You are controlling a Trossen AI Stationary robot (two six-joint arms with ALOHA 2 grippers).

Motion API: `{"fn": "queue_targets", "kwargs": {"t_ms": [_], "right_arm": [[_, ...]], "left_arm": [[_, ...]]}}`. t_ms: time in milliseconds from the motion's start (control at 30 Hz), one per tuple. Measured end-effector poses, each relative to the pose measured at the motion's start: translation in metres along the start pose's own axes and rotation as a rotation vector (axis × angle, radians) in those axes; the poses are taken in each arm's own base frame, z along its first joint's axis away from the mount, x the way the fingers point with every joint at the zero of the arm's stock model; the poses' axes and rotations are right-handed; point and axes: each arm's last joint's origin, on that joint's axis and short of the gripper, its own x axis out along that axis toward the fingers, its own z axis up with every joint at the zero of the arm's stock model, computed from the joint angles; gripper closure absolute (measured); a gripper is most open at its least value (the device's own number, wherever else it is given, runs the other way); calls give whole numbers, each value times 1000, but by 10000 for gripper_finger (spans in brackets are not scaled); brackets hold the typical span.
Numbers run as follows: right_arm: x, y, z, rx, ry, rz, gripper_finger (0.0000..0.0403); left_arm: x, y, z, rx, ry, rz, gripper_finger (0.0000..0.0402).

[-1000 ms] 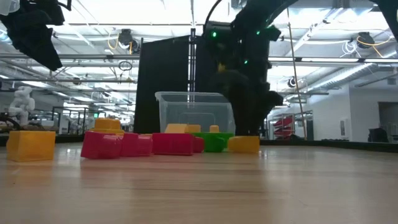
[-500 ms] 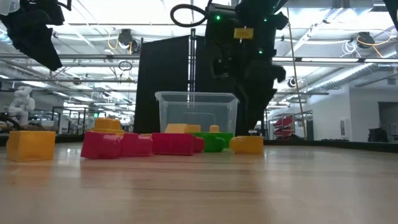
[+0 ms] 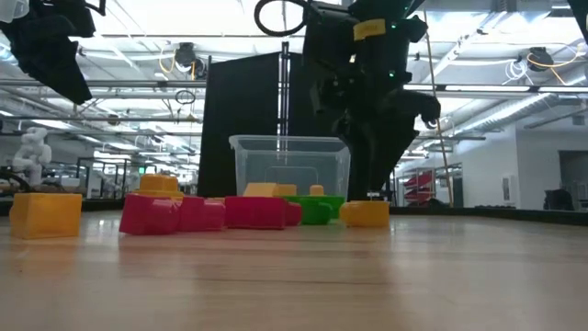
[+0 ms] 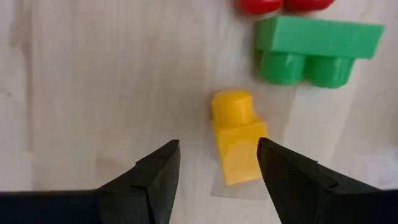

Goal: Sort blocks
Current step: Put the yellow game piece into the top transparent bin

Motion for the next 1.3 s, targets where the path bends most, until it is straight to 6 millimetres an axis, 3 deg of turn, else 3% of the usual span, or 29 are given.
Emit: {"fn": "queue_targets", "kwargs": {"t_ms": [433, 833, 933, 1033, 1300], "right_arm": [[3, -4, 2, -30, -12, -25, 193], [48, -10, 1, 1, 113, 0, 195], [53, -10, 0, 18, 134, 7, 221], [55, -9, 0, 18, 142, 4, 284], [46, -10, -2, 120, 132, -6, 289]], "left_arm": [[0, 0, 0, -16, -5, 8, 114], [0, 0, 0, -26, -6, 11, 114], [0, 0, 0, -25, -7, 10, 114], [0, 0, 0, -25, -6, 10, 114], [0, 0, 0, -24, -6, 11, 114]]}}
